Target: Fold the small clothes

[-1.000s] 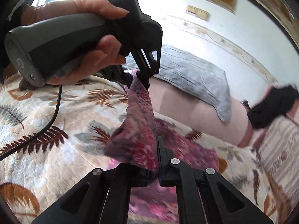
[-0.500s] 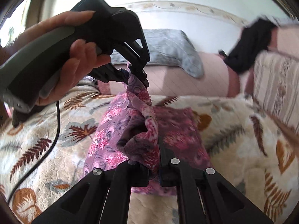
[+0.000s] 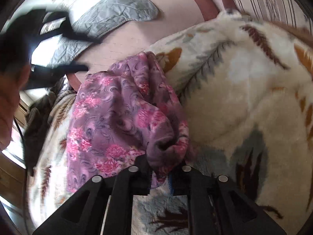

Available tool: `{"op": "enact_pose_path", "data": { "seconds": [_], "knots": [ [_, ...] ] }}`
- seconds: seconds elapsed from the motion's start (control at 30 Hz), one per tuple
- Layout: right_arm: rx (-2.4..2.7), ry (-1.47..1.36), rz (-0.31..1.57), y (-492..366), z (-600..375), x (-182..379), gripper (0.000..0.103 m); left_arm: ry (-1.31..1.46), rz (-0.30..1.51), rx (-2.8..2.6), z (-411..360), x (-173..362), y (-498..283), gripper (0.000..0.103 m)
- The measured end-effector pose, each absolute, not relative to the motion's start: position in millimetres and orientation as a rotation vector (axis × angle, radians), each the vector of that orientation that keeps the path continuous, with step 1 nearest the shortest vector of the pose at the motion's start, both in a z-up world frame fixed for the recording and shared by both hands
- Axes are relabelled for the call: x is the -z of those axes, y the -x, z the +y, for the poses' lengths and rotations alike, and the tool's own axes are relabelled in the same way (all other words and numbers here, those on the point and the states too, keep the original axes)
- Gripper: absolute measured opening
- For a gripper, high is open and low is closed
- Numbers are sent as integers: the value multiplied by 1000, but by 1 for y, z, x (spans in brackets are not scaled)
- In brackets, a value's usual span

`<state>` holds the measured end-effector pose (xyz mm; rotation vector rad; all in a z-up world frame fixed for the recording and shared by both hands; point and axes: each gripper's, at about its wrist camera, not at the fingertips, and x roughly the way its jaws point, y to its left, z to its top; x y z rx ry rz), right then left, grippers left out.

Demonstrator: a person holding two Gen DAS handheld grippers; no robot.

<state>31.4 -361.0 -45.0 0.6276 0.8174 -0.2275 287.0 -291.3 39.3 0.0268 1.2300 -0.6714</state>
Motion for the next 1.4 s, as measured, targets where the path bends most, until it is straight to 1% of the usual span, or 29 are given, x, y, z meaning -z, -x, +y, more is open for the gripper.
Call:
{"op": "enact_pose_path", "data": {
  "seconds": [0.03, 0.1, 0.17, 0.23, 0.33, 0.47, 0.5, 0.57, 0.6, 0.63, 0.73, 0.77, 0.8, 0.9, 0.93, 0.97, 1.0, 1.07, 1.13, 1.2, 1.23, 1.3, 1.37, 1.4],
  "knots": [
    [239, -630, 796, -26, -367, 36, 23, -36, 1213, 632, -274, -35, -292, 47],
    [252, -675, 707, -19, -385, 18, 29, -26, 1207, 550, -246, -22, -300, 47],
    [282, -709, 620, -24, -405, -2, 33, 16, 1241, 503, -222, -2, -304, 47],
    [229, -711, 624, -55, -420, -11, 49, 66, 1292, 489, -208, 18, -302, 47],
    [112, -733, 759, -126, -429, 5, 49, 90, 1311, 504, -197, 38, -292, 47],
    [116, -710, 870, -179, -421, 34, 50, 84, 1286, 540, -188, 40, -283, 49],
    [114, -689, 913, -191, -418, 42, 49, 87, 1287, 551, -186, 40, -283, 49],
    [115, -645, 955, -201, -413, 49, 43, 81, 1280, 565, -184, 38, -283, 48],
    [115, -599, 955, -204, -409, 46, 15, 66, 1270, 569, -183, 37, -282, 48],
    [86, -560, 931, -205, -407, 37, 4, 55, 1258, 570, -183, 36, -283, 49],
    [100, -527, 820, -200, -412, 13, 3, 43, 1229, 571, -190, 38, -285, 49],
    [130, -525, 818, -202, -417, 12, 3, 44, 1226, 572, -191, 39, -285, 51],
    [155, -517, 837, -206, -419, 14, 3, 48, 1225, 572, -192, 41, -286, 53],
    [208, -468, 1001, -220, -419, 44, 4, 54, 1232, 564, -195, 45, -286, 53],
    [210, -457, 1003, -220, -416, 47, 5, 52, 1232, 562, -196, 46, -286, 53],
    [208, -467, 970, -215, -416, 41, 7, 44, 1227, 558, -196, 45, -285, 53],
    [201, -492, 956, -212, -418, 37, 12, 34, 1223, 557, -195, 44, -284, 53],
    [174, -563, 962, -199, -422, 32, 17, 18, 1232, 554, -193, 41, -281, 53],
    [142, -600, 960, -176, -426, 27, 33, 28, 1243, 566, -186, 37, -273, 53],
    [104, -645, 945, -150, -426, 25, 39, 38, 1237, 585, -173, 35, -258, 54],
    [76, -677, 933, -139, -425, 27, 39, 51, 1230, 588, -165, 37, -247, 56],
    [24, -712, 941, -128, -420, 34, 39, 74, 1269, 576, -157, 50, -233, 56],
    [-20, -655, 975, -128, -409, 39, 6, 74, 1302, 564, -155, 61, -223, 56],
    [-18, -618, 957, -127, -406, 32, 7, 60, 1283, 564, -155, 57, -218, 56]
  ]
}}
